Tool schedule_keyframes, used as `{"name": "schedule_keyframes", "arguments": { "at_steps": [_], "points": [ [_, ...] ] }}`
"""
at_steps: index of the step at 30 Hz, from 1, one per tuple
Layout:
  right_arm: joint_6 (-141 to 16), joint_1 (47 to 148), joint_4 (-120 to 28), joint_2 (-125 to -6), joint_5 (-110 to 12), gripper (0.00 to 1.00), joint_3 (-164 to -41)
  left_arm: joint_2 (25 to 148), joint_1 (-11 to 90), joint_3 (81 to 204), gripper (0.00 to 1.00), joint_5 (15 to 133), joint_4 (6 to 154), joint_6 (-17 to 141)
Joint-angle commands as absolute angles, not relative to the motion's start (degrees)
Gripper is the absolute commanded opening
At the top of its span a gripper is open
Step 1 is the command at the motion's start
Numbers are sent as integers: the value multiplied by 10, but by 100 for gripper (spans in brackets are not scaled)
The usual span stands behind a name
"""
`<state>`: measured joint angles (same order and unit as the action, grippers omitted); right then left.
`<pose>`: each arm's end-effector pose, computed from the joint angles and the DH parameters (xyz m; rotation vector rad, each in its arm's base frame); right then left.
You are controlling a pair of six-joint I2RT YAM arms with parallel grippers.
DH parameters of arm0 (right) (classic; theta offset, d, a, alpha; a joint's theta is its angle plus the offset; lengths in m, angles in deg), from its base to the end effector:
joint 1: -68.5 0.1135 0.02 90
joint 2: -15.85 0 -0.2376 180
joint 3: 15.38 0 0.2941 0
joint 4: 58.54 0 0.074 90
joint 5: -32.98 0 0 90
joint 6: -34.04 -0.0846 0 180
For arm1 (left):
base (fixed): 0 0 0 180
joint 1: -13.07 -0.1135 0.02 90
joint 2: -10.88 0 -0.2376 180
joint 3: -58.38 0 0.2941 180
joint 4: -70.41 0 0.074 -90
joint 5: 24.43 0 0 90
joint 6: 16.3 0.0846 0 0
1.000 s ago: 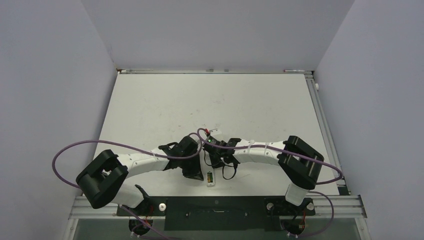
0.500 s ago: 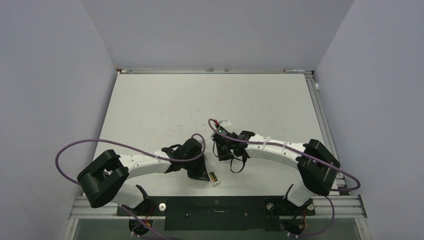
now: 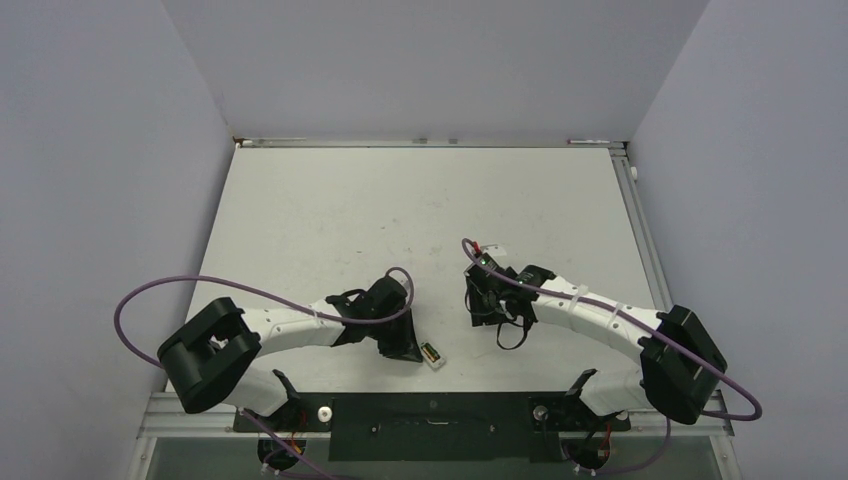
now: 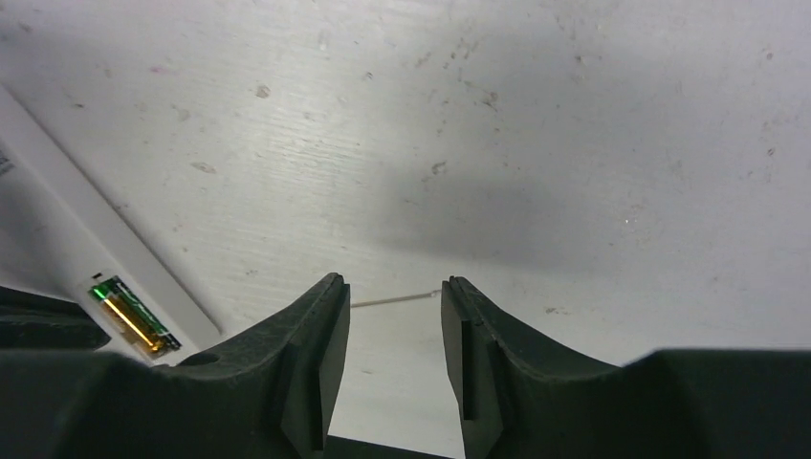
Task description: Load the batteries into the remote control
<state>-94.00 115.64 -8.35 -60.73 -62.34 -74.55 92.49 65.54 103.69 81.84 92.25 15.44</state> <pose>0.2137 0.2188 0.1103 -0.1949 2.7719 0.2773 0.1666 -0.2557 0.0426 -0.0284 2.9146 -0.9205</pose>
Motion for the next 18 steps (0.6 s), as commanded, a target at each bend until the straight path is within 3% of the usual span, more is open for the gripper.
{"name": "schedule_keyframes", "arguments": {
  "at_steps": [1, 11, 18],
  "points": [
    [-946, 1133, -95, -591, -592, 41, -720, 889, 658, 1052, 9, 810, 920, 158],
    [-962, 1119, -147, -616, -540, 42, -677, 832, 658, 1030, 18, 801, 942, 160],
    [-974, 1118, -143, -612, -556, 31, -660, 813, 657, 1020, 18, 796, 948, 161]
  ]
}}
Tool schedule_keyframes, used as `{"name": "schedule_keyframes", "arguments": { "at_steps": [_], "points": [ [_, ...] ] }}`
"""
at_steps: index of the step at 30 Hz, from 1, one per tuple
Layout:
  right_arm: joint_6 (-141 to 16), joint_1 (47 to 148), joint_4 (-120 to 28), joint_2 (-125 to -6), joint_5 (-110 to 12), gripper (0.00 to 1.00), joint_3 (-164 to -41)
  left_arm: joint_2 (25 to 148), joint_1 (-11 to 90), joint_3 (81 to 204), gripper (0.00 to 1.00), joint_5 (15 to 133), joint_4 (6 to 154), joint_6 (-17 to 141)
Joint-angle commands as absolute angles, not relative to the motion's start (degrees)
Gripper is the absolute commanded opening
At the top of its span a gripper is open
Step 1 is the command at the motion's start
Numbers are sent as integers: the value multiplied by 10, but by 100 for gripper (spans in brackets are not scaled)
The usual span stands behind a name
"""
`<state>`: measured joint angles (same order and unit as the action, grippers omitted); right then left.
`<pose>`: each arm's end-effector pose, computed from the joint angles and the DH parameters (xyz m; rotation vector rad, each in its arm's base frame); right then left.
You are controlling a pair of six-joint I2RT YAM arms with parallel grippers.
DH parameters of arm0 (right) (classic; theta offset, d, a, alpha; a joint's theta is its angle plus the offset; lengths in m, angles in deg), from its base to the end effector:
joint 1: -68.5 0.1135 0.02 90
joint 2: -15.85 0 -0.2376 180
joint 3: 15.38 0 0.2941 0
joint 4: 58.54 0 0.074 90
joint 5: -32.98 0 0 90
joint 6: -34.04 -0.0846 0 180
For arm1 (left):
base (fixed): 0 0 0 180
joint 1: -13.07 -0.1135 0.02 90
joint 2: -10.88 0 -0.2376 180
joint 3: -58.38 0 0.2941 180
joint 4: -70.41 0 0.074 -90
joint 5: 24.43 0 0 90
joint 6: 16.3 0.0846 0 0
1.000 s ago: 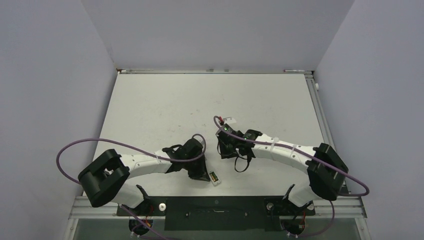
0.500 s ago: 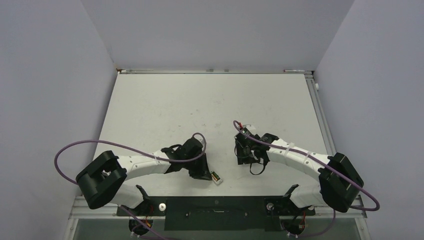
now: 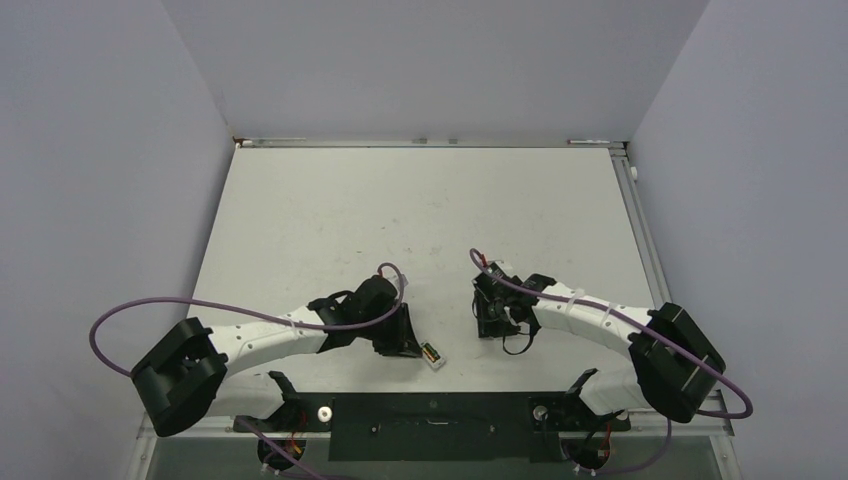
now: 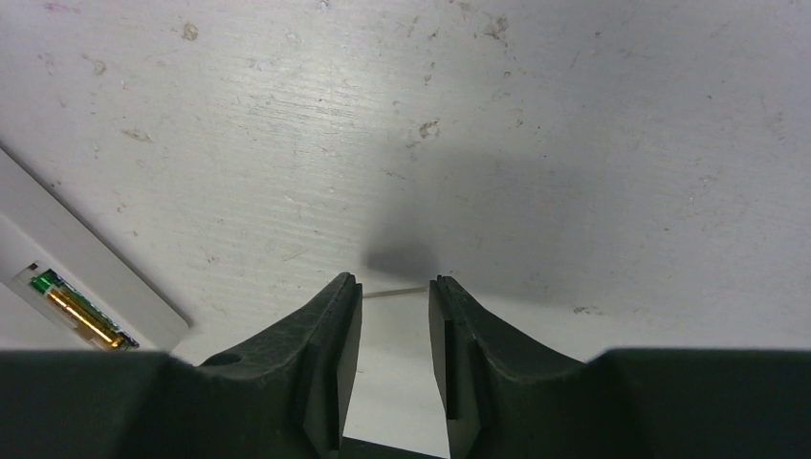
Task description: Load the batteries into the remote control
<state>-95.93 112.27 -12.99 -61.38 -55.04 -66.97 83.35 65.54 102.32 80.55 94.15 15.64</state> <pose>0.2029 0.1984 0.0679 -0.1044 2.8967 0.3577 0.1667 -0.2529 0.0764 -0.0109 2.8069 -0.9974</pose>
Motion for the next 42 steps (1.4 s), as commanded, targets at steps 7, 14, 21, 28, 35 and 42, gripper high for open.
{"name": "schedule_keyframes", "arguments": {
  "at_steps": [7, 14, 21, 28, 35, 42],
  "points": [
    [-982, 1117, -153, -615, -557, 28, -640, 812, 657, 1019, 18, 796, 949, 163],
    [-992, 1118, -131, -595, -568, 18, -631, 809, 656, 1014, 18, 795, 949, 164],
    [-1013, 1139, -96, -570, -597, 16, -624, 813, 655, 1013, 18, 798, 944, 165],
    [-1053, 1194, -74, -559, -606, 16, -619, 818, 654, 1013, 18, 802, 939, 171],
    [-1095, 1252, -70, -556, -603, 17, -624, 819, 652, 1011, 18, 806, 938, 176],
    [-1096, 1261, -34, -531, -623, 19, -665, 801, 649, 1003, 18, 806, 943, 175]
  ]
}}
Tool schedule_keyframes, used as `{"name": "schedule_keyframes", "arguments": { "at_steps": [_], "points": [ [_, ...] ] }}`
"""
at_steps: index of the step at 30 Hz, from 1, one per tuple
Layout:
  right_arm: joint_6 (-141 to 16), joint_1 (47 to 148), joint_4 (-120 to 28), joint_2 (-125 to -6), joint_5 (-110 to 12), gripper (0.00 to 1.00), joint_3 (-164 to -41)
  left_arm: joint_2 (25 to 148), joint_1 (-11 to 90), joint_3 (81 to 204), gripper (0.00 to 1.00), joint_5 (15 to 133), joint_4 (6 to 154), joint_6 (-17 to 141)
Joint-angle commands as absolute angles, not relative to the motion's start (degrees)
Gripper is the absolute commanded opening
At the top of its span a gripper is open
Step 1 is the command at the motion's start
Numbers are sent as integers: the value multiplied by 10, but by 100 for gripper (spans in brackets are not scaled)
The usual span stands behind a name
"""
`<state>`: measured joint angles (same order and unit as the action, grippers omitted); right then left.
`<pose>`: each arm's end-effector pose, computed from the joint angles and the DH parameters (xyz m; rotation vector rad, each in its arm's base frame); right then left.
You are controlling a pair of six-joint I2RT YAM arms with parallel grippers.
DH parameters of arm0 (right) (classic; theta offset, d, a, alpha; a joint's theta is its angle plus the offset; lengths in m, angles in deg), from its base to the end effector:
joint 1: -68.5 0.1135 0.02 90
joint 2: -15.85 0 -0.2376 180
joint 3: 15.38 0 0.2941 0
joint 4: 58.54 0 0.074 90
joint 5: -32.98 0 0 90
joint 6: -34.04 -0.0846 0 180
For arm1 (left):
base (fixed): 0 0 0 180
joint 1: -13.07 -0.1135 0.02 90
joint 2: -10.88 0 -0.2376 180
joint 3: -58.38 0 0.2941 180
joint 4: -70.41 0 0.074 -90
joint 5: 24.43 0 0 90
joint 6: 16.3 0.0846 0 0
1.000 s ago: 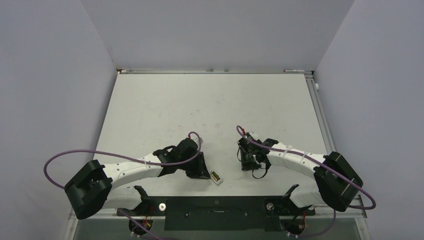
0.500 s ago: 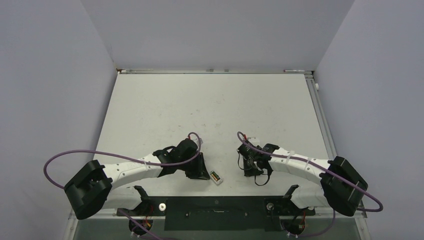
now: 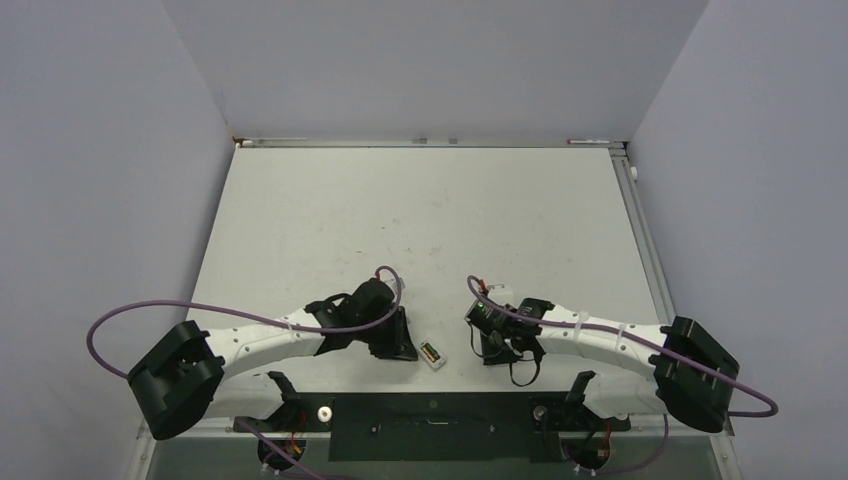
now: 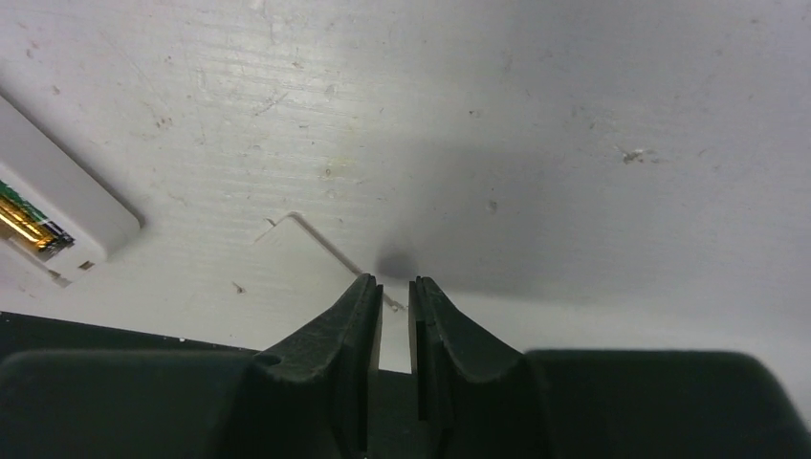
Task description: Load the batteries into the remote control
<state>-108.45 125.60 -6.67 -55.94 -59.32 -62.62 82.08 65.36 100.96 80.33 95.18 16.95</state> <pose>0.1389 0.2085 0.0629 -0.1120 2.9596 0.2539 0.1631 -0.2462 0.0725 0.0110 2.8162 -0.9695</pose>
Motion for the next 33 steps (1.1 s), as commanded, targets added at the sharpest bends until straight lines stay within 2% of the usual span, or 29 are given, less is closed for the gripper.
{"name": "schedule_keyframes", "arguments": {
  "at_steps": [1, 5, 8, 18, 33],
  "points": [
    [-1091, 1261, -29, -526, -625, 21, -674, 797, 649, 1002, 18, 804, 945, 175],
    [-1060, 1262, -28, -512, -614, 35, -686, 782, 646, 995, 19, 801, 949, 171],
    [-1031, 1262, -37, -516, -599, 39, -686, 776, 645, 992, 19, 799, 952, 169],
    [-945, 1266, -86, -548, -535, 46, -674, 752, 643, 992, 25, 785, 976, 166],
    [-924, 1322, -85, -624, -561, 48, -674, 741, 641, 988, 27, 781, 984, 162]
  ]
}}
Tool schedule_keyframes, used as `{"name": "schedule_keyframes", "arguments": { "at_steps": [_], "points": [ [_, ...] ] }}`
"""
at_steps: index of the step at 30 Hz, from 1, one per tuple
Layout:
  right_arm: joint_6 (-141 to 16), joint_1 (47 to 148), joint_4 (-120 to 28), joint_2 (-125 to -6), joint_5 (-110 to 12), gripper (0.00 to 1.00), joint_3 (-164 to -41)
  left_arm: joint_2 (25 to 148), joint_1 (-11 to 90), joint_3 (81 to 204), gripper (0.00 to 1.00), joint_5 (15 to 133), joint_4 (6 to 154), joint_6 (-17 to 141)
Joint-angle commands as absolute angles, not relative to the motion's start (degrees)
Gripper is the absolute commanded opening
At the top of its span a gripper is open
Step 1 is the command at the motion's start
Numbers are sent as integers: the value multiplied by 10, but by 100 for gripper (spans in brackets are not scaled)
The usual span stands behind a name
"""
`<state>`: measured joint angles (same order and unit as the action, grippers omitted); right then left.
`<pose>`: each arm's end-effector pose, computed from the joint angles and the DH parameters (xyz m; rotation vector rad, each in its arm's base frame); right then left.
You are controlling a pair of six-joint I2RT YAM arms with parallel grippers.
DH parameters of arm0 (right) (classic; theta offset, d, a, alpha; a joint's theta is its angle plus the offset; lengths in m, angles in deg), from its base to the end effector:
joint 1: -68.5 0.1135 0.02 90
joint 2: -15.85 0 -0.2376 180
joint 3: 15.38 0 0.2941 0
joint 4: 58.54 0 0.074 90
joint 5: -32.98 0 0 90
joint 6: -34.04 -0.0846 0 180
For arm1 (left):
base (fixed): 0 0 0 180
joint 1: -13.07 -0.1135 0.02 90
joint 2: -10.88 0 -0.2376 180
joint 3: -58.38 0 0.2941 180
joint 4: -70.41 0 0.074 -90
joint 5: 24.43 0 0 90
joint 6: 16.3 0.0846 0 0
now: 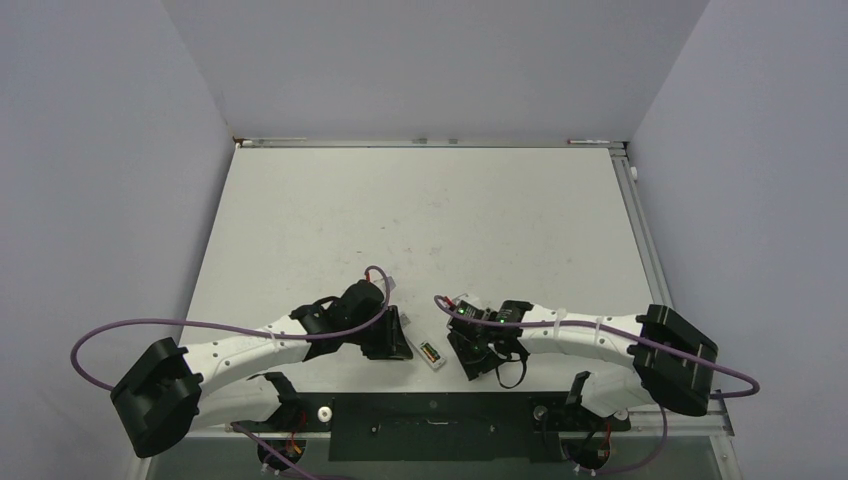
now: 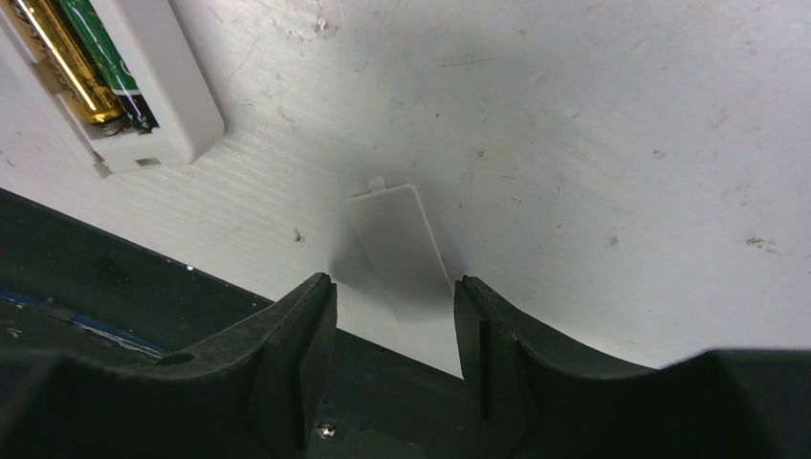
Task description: Load the batteries into the remote control
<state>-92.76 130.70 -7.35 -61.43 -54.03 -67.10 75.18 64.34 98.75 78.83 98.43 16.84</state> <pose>0.1217 0.2403 0.0641 -0.6716 2.9387 0.3173 0.1614 -0.2322 0.0852 -0.0242 2.7754 -0.9634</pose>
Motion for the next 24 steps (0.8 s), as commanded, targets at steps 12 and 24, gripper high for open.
{"name": "schedule_keyframes", "arguments": {
  "at_steps": [12, 24],
  "points": [
    [-942, 1342, -84, -644, -613, 45, -681, 746, 641, 989, 27, 780, 982, 163],
    [-956, 1350, -106, -643, -602, 32, -661, 755, 641, 989, 27, 780, 977, 164]
  ]
}}
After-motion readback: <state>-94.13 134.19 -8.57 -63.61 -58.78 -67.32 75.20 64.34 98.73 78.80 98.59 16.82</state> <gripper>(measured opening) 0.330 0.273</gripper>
